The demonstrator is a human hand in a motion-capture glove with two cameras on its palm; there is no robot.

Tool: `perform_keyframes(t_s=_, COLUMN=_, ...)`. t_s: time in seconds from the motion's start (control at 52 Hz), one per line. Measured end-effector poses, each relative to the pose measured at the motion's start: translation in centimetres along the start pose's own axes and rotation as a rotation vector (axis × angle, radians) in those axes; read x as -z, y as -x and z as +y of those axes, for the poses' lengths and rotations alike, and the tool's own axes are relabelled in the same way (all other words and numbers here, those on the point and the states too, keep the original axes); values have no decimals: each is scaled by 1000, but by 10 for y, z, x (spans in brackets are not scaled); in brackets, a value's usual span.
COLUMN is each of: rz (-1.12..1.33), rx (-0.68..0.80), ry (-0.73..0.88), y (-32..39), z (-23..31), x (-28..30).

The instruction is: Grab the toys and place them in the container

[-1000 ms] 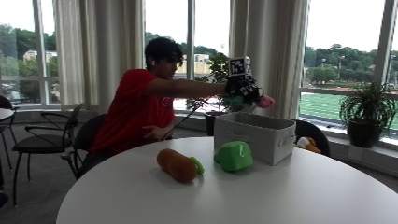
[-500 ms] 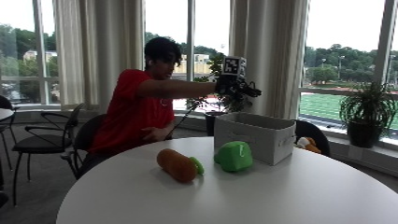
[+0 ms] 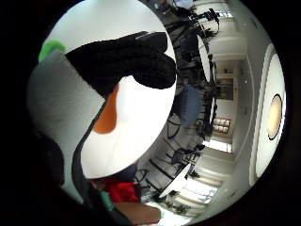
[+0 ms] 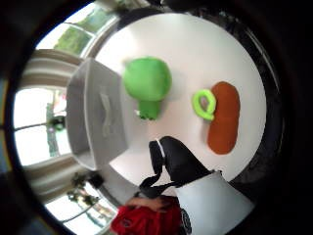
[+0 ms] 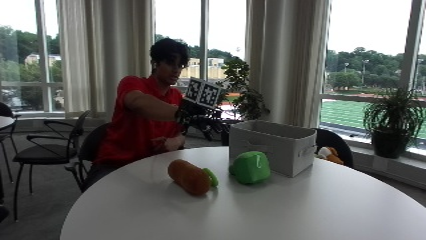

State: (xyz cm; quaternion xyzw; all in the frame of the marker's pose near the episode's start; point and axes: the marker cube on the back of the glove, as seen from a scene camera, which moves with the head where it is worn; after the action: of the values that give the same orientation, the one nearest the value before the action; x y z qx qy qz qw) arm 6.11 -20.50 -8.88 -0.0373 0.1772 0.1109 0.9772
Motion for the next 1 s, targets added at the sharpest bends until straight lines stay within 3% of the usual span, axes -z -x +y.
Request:
perform_keyframes(t_s=0.212, rz=35, rx=-61, ry=243, y=-39, z=9, x=-118)
perform_keyframes(t_s=0.462, rz=-127, rx=-88, ry=335, y=-16, z=0, x=-163)
perform_keyframes(t_s=0.673, rz=-112, rx=-137, ry=268, y=-11, z=-4, x=-166)
perform_keyframes(t_s=1.0, rz=-97, rx=-148, ry=39, y=-13, z=-5, x=-160)
